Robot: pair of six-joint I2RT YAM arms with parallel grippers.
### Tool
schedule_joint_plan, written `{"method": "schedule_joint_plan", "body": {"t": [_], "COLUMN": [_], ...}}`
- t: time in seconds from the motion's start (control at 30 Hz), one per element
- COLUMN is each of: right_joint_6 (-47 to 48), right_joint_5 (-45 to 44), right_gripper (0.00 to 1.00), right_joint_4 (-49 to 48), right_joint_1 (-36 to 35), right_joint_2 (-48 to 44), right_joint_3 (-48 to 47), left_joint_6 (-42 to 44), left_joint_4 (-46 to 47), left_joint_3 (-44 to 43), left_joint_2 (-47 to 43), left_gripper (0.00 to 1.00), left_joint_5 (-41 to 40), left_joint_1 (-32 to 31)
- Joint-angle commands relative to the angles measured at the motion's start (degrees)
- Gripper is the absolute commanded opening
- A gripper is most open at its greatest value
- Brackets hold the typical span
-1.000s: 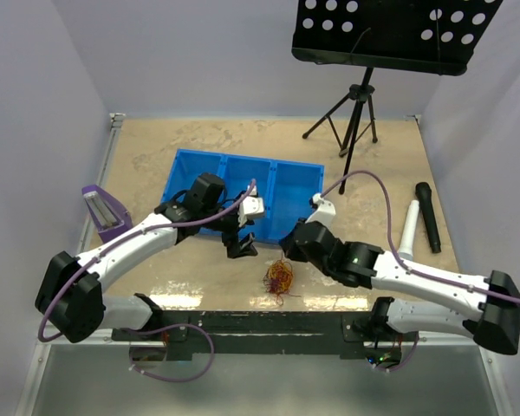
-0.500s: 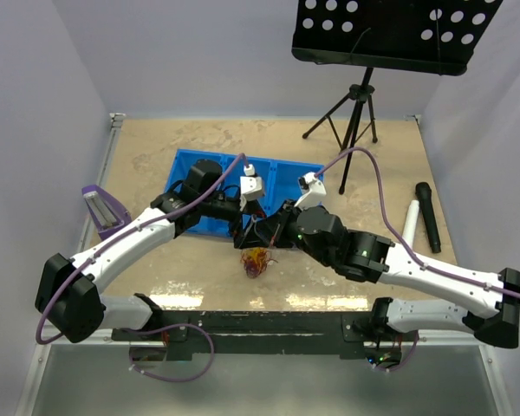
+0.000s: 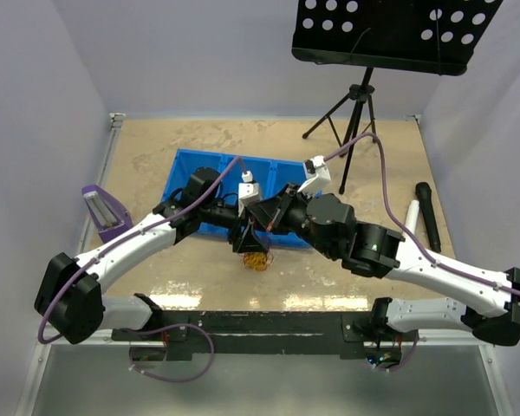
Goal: Untangle the cables
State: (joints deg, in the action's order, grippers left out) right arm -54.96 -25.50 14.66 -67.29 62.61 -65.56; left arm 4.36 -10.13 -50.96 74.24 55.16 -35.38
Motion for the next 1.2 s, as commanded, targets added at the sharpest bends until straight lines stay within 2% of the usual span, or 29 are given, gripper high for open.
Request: {"method": "schedule_joint_plan", "body": {"t": [0.0, 0.1, 0.43, 0.73, 1.17], "right_joint_6": [1.4, 2.0, 6.0, 13.7, 25.6], "right_joint_5": [1.0, 0.9, -4.8, -9.8, -19.6], "right_gripper": [0.0, 0.0, 0.0, 0.0, 0.0], "right_joint_4": [-5.6, -4.8, -1.0, 2.6, 4.1], "right_joint_1": [-0.6, -0.7, -0.7, -0.7, -0.7], "right_joint_2": [-1.2, -0.6, -3.2, -1.3, 0.8], "right_joint_3": [-7.4, -10.3, -19.0, -33.9, -53.5], "left_joint_6": [-1.5, -1.3, 5.2, 12.6, 15.1], "left_joint_4": [5.1, 6.2, 4.7, 2.0, 1.3], "left_joint_3": [1.3, 1.9, 5.0, 8.3, 10.3], "left_joint_2": [-0.7, -0.2, 0.0, -1.0, -2.5], "left_gripper": [0.68, 0.6, 0.6, 0.6, 0.59], "left_joint_5": [-1.2, -2.2, -5.8, -9.5, -11.7], "left_joint_1": [0.1, 0.1, 0.2, 0.1, 0.1]}}
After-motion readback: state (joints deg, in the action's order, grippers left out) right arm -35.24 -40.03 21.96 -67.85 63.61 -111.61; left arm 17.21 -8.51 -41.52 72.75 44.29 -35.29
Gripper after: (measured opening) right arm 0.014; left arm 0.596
